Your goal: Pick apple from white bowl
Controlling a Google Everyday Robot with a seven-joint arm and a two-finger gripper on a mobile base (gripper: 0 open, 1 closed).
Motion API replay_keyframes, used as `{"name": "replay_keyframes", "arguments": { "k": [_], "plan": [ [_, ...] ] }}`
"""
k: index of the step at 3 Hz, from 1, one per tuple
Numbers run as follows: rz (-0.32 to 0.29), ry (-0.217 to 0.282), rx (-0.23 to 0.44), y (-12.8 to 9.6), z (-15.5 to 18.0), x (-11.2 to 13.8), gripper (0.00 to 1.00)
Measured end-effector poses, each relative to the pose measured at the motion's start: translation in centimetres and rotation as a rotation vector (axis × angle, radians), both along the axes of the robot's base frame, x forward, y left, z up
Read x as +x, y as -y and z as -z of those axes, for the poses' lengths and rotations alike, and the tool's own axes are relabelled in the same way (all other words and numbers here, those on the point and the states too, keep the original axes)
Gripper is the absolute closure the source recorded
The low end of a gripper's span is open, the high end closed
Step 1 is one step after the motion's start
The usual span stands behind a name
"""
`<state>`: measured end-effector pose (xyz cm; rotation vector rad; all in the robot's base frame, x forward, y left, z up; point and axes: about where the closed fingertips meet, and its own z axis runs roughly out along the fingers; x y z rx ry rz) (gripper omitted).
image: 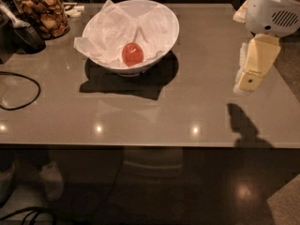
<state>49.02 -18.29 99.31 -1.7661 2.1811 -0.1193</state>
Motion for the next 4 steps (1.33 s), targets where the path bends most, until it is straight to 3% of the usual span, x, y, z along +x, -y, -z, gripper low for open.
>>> {"name": "replay_keyframes", "arguments": {
  "k": [1,2,3,4],
  "plan": [
    [-0.001,0.009,0.048,-0.8,-0.3,0.9,0.00],
    [-0.001,-0.019,0.076,-3.7,-1.0,5.2,0.00],
    [-0.006,0.000,0.085,-4.1,-1.3,5.7,0.00],
    [-0.027,0.020,0.137,-4.8,-1.6,6.5,0.00]
  ]
}}
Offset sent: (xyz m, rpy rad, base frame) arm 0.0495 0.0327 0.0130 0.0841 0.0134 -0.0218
